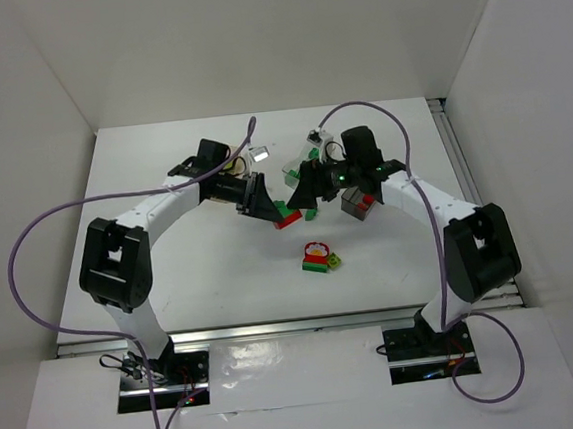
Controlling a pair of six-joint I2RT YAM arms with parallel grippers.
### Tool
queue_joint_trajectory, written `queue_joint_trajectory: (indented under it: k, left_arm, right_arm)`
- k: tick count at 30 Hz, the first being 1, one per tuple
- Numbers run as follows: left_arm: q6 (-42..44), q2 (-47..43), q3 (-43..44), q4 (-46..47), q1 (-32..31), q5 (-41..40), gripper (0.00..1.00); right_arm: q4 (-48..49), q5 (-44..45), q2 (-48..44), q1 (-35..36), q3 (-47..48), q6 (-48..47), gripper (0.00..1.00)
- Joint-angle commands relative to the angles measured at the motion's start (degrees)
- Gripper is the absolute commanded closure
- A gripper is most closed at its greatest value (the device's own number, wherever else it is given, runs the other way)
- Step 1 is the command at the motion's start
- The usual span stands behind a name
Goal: Sort the legos into containers by color
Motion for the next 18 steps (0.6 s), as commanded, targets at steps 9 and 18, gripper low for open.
queue_joint_trajectory:
  k: [9, 18]
  left_arm:
    - [5.9, -3.1, 2.8, -2.3, -0.2, 4.3, 1.0]
    - [8.3, -3.6, 3.8, -3.9, -0.7, 4.8, 1.0]
  right_arm:
    - [6.1, -18.1, 3.0, 1.2, 0.2, -0.4, 0.31]
    - [15.5, -25.3, 3.5, 1.2, -2.2, 5.7, 0.58]
